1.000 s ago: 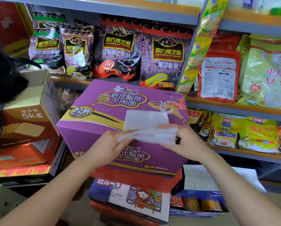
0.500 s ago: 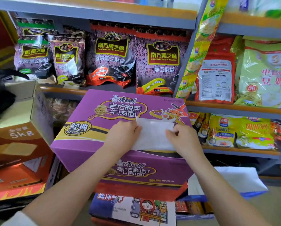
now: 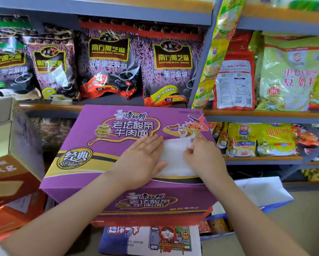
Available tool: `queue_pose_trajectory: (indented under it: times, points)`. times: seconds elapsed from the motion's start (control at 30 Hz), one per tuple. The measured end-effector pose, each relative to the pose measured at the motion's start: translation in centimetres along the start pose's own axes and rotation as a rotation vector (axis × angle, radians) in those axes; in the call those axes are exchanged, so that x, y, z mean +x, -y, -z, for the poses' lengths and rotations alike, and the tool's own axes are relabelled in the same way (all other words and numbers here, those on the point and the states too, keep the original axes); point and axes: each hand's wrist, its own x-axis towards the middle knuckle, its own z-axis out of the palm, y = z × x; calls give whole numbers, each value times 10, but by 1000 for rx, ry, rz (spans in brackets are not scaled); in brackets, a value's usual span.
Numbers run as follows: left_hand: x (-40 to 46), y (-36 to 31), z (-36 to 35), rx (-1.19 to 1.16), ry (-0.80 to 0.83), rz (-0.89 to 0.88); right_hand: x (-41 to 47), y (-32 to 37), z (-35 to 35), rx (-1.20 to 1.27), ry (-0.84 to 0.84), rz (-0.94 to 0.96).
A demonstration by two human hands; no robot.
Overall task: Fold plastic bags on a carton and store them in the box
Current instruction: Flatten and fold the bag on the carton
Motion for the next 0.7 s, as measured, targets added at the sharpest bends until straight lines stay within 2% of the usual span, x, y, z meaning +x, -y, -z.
queue_pose_trajectory:
  times: [0.1, 0.17, 0.23, 0.3, 0.37, 0.43, 0.5, 0.53, 0.63, 0.7]
  points:
    - [-5, 4, 4, -93, 147, 114, -3, 4, -1, -123, -27, -7]
    - [-4, 5, 5, -147, 161, 170, -4, 4, 0, -154, -36, -56]
    - [-4, 4, 6, -144, 170, 184, -6, 5, 3, -206, -138, -38]
    - [-3, 1, 7, -129, 162, 188, -9, 11, -1, -292, -310, 153]
    - [-3, 0, 8, -139, 168, 202, -12, 25, -8, -242, -373, 403]
    - [-3, 1, 8, -152, 182, 220, -14, 37, -15, -205, -155, 502]
    - [-4, 1, 7, -148, 185, 220, -12, 38, -18, -153, 130, 472]
    - [-4, 2, 7, -144, 198, 225, -10, 32, -19, -162, 219, 462]
    - [-1, 1, 10, -147, 280, 242, -3, 12, -19, -247, 248, 472]
    - [1, 0, 14, -130, 315, 239, 0, 0, -16, -249, 267, 409]
